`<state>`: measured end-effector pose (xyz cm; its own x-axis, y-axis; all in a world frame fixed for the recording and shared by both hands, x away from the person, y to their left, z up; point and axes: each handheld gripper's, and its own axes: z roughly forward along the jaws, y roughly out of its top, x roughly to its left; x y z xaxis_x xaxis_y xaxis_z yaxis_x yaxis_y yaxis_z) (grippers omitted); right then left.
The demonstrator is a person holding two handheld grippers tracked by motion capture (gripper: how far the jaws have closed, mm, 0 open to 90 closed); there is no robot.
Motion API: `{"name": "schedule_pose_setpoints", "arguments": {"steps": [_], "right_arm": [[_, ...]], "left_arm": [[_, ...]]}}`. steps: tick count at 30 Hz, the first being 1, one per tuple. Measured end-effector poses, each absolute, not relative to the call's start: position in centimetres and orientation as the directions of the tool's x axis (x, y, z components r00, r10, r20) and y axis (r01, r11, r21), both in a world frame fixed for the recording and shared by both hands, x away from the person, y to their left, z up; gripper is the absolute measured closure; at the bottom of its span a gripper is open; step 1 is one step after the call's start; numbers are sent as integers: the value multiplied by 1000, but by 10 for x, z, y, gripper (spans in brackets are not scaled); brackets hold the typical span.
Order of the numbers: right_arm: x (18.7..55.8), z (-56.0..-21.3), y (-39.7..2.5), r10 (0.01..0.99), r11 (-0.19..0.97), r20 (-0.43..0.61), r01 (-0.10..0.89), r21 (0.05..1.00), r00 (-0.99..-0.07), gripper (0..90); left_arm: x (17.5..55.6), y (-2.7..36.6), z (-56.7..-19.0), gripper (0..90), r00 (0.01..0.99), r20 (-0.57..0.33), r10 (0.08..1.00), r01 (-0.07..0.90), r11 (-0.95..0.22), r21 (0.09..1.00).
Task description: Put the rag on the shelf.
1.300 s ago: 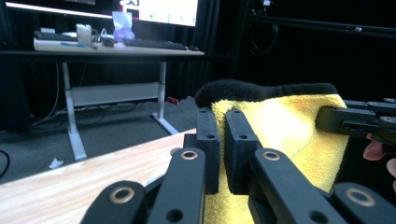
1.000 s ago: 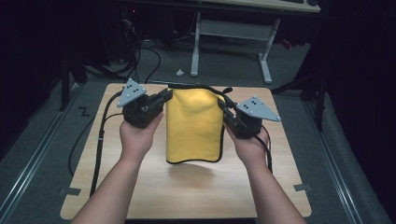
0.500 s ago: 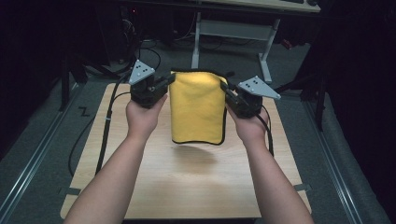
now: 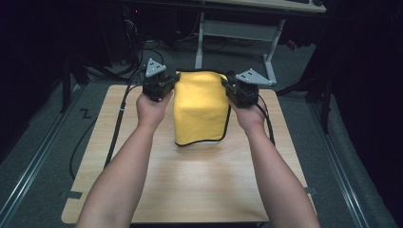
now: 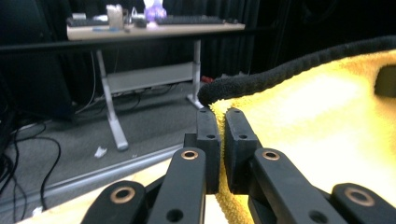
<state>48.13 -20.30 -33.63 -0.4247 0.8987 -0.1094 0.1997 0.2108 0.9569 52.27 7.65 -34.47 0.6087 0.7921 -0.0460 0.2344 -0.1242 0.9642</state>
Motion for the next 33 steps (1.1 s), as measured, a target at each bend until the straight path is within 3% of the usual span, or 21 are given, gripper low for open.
{"name": "schedule_pose_setpoints", "arguments": {"steps": [12, 20, 33], "right_arm": [[500, -384, -212, 900, 204, -46, 324, 924, -434, 800], [500, -392, -217, 893, 182, -4, 355, 917, -449, 798], [499, -406, -224, 866, 161, 68, 405, 900, -495, 800]], "left_arm": [[529, 75, -395, 865, 625, -101, 774, 351, -164, 922], [529, 77, -413, 866, 623, -160, 766, 402, -138, 905], [525, 80, -429, 865, 630, -176, 756, 426, -148, 892]]}}
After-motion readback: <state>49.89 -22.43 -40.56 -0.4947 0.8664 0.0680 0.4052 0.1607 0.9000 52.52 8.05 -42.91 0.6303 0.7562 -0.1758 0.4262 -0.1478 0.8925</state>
